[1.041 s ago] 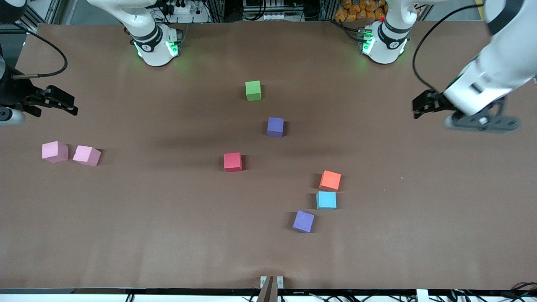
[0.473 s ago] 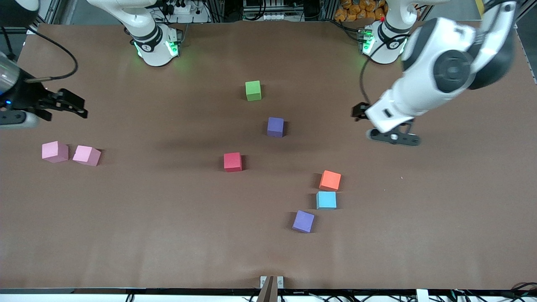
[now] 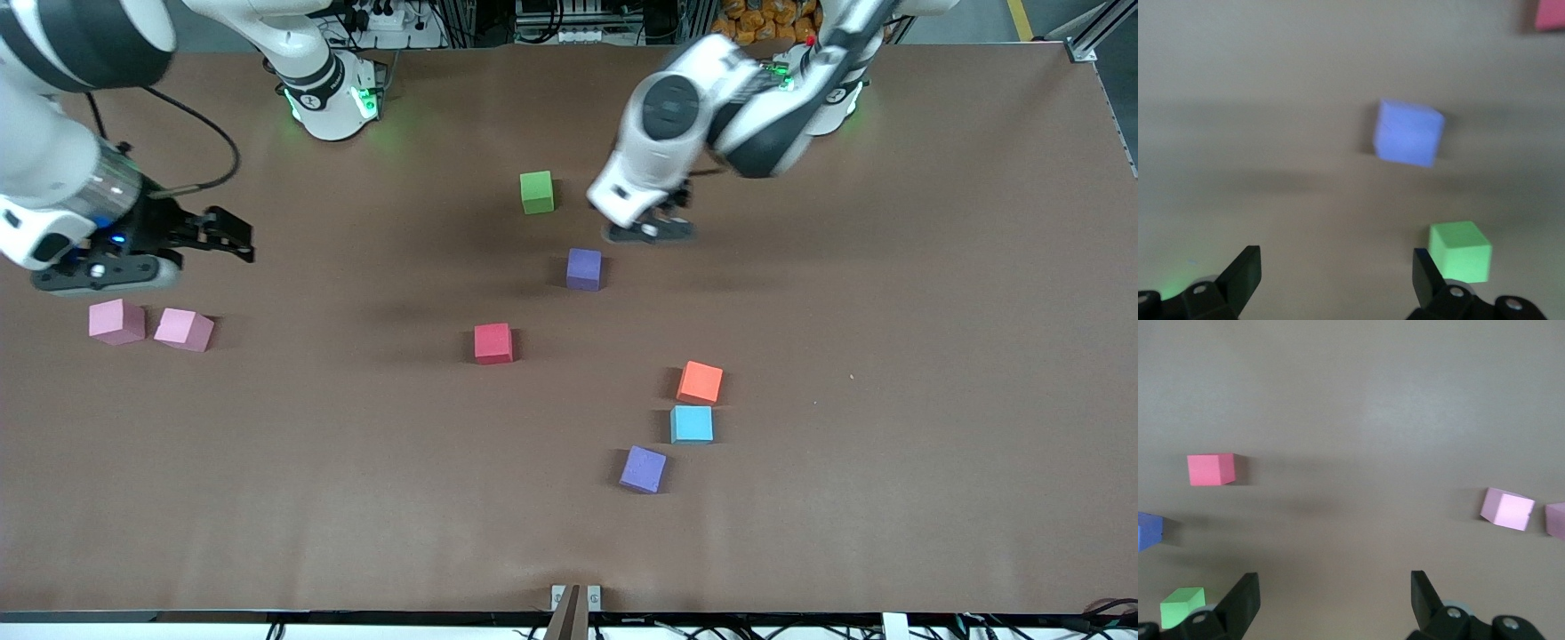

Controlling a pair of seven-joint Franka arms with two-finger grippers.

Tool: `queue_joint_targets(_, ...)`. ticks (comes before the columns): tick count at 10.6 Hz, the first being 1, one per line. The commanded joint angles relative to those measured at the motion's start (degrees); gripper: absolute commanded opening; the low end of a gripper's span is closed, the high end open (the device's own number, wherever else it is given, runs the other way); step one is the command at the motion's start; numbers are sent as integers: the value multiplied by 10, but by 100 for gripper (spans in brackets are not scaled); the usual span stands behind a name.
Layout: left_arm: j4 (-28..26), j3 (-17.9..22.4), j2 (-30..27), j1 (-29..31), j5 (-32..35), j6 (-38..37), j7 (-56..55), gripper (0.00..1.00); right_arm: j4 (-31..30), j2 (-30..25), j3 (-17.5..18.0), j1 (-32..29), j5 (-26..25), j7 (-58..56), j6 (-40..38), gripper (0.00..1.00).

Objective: Arrange blocks into number 1
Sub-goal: 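Lower the left gripper onto the green block and grasp it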

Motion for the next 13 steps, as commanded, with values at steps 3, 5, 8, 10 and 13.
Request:
queue_joint_targets(3,58,5,148,-134,105,107,-235,100,1,49,3,30,6,38,41,100)
queue_joint_targets(5,100,7,199,-167,127,107,-301,100,3,75,2,26,5,37,64,100)
queue_joint_targets(8,104,8,216,-187,128,123,-305,100,3,104,-1,13,0,37,79,100)
queue_joint_targets(10,113,10,229,-204,128,131,-318,100,3,117,-3,13,0,37,92,100)
queue_joint_targets(13,114,10,244,-208,143,131,-316,100,1,126,-3,10,0,37,95,100)
